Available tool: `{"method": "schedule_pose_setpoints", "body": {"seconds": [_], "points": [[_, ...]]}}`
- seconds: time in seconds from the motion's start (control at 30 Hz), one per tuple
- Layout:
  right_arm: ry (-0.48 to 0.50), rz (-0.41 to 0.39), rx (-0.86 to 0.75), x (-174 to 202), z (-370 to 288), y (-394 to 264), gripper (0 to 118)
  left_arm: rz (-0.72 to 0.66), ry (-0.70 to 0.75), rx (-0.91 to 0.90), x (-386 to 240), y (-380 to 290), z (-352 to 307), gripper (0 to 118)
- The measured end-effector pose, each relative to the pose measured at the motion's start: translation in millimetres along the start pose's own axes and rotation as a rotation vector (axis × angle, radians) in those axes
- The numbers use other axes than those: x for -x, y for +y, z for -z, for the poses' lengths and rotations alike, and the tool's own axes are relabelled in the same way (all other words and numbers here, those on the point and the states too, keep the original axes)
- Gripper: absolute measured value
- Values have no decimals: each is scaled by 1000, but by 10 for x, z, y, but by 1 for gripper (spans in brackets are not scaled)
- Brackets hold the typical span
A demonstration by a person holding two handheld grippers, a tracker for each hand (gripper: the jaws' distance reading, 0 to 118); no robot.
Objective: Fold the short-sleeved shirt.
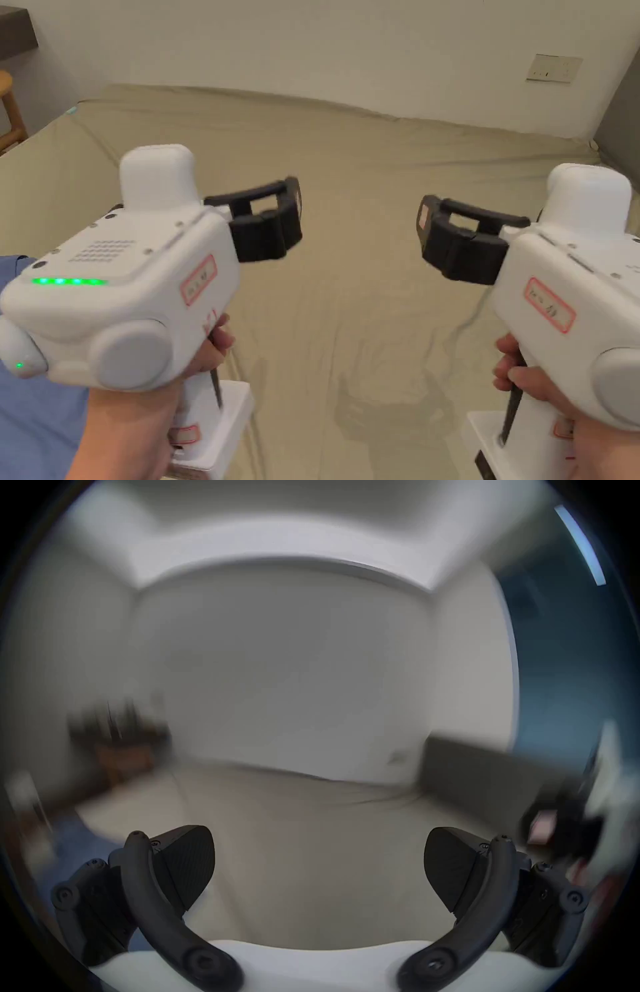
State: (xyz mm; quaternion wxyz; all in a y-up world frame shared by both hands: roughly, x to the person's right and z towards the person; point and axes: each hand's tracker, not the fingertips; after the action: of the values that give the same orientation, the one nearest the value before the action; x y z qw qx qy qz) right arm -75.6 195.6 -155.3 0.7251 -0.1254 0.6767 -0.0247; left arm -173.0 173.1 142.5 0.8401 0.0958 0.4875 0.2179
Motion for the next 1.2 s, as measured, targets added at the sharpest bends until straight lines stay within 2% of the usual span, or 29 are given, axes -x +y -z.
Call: {"method": "schedule_pose_setpoints", "body": {"seconds": [0.07,0.1,0.13,0.2,0.4,0.5,0.6,1.07,1.1,1.13,1.17,1.2], "points": [[-45,-110,0,31,28,-34,118,173,71,-120,-114,-44,-43,117],[-139,-218,-25,68,41,-68,118,307,113,-194,-205,-87,-61,117],[-189,-286,-55,136,49,-103,118,411,157,-223,-284,-97,-69,117],[-206,-364,-107,168,33,-143,118,532,197,-212,-392,-112,-53,117],[-198,-361,-129,213,-27,-59,118,601,209,-209,-525,-179,-27,117],[-210,-416,-187,224,-80,-74,118,606,203,-181,-538,-165,-3,117],[-234,-425,-206,233,-134,-82,118,613,201,-185,-560,-178,-21,117],[-200,-361,-170,173,-143,-38,116,562,168,-157,-580,-122,-13,116],[-194,-362,-173,174,-149,-39,113,563,177,-158,-580,-120,-13,111],[-185,-366,-180,175,-158,-48,107,565,181,-158,-582,-120,-10,100],[-186,-369,-179,182,-160,-52,87,567,185,-156,-582,-125,-6,67],[-190,-375,-176,188,-157,-54,61,564,189,-150,-576,-124,10,35]]}}
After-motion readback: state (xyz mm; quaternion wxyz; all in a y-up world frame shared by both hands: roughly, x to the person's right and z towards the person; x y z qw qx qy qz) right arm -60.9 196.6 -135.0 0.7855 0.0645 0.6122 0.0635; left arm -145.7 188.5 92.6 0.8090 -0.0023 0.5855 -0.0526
